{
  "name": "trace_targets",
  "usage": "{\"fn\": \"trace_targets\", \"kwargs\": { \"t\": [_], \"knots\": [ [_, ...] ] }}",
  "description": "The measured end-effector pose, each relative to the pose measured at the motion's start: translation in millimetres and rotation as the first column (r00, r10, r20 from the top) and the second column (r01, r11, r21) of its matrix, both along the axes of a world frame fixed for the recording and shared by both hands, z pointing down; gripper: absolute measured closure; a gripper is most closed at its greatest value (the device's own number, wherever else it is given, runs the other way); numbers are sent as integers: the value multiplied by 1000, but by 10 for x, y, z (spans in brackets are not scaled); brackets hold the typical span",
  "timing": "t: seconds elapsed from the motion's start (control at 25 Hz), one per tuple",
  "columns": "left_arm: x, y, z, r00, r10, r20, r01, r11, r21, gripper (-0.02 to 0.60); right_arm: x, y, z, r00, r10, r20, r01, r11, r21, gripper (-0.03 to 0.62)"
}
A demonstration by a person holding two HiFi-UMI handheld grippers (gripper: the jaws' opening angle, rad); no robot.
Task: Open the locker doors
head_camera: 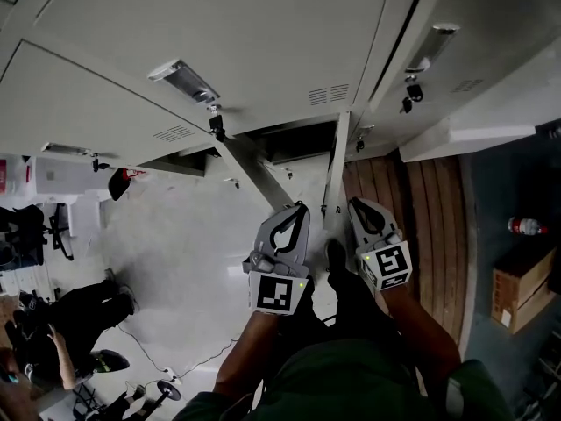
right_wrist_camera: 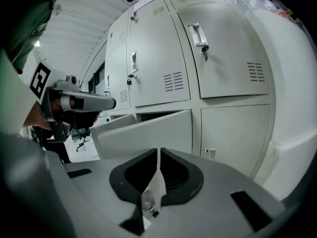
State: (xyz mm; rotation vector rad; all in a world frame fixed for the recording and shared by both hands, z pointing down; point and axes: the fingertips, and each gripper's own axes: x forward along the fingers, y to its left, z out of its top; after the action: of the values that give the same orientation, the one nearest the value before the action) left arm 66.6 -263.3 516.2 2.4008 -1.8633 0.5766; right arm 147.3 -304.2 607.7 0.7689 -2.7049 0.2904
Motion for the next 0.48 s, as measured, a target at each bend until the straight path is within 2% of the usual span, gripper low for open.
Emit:
{"fn": "trace_targets", "kwargs": {
  "t": [0.2, 0.48],
  "knots": [
    [-49, 77, -242, 1000, -7, -2, 7, 1000, 19, 578, -75, -96, -517, 997, 11, 70, -14, 999, 40, 579],
    [-364, 253, -725, 998, -65, -5, 65, 994, 86, 578, -505, -55, -1124, 988, -51, 149, 42, 997, 68, 579]
  ]
}}
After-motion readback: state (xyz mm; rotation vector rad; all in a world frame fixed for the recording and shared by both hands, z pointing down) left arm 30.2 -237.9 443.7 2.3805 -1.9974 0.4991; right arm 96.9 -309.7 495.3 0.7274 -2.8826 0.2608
